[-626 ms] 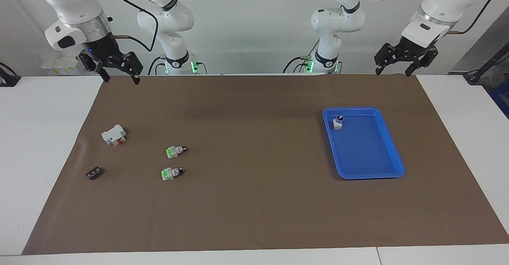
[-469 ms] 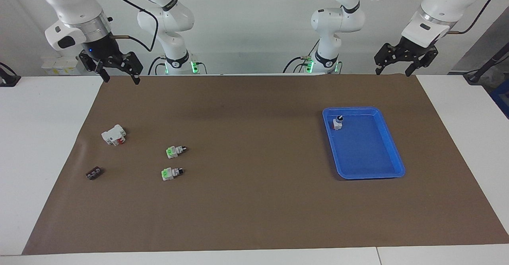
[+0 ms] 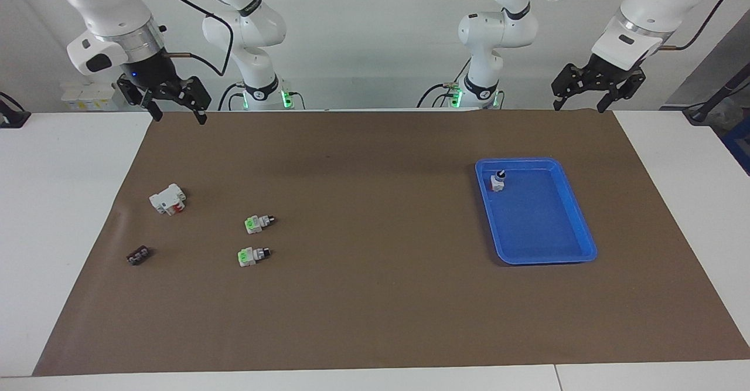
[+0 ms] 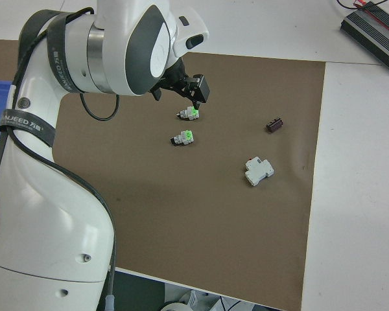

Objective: Turn and place switch with both arms
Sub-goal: 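Move the right gripper toward the two green-lit switches, then grasp the green-lit switch nearer the robot with the right gripper, then lift the switch with the right gripper while the left gripper reaches over the tray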

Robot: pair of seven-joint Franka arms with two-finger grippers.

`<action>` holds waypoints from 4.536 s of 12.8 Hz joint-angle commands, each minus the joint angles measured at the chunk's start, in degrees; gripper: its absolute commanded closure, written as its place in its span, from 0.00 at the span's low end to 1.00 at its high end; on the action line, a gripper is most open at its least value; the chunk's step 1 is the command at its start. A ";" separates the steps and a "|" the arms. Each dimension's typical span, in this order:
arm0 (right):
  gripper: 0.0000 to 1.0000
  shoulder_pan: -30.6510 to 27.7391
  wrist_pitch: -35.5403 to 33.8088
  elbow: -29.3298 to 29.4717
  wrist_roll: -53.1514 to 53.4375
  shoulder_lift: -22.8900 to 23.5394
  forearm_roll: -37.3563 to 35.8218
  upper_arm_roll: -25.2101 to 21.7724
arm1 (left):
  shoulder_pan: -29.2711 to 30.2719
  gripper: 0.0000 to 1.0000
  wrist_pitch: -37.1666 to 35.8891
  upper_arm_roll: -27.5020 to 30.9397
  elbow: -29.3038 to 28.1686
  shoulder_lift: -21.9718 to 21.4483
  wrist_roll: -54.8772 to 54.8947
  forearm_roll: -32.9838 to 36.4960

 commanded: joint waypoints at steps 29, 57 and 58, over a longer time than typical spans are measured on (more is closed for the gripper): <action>1.00 3.18 52.43 -31.82 48.50 17.85 9.60 1.36 | -0.37 0.00 -0.12 -0.40 -2.20 -1.79 -0.32 0.84; 1.00 19.16 36.24 -1.41 94.98 17.06 50.91 13.93 | -4.15 0.47 24.73 -1.72 -25.73 -12.15 19.96 -41.75; 1.00 19.52 38.17 -1.67 95.50 17.06 50.91 13.93 | -4.06 0.56 25.36 -1.72 -27.49 -13.12 21.98 -44.48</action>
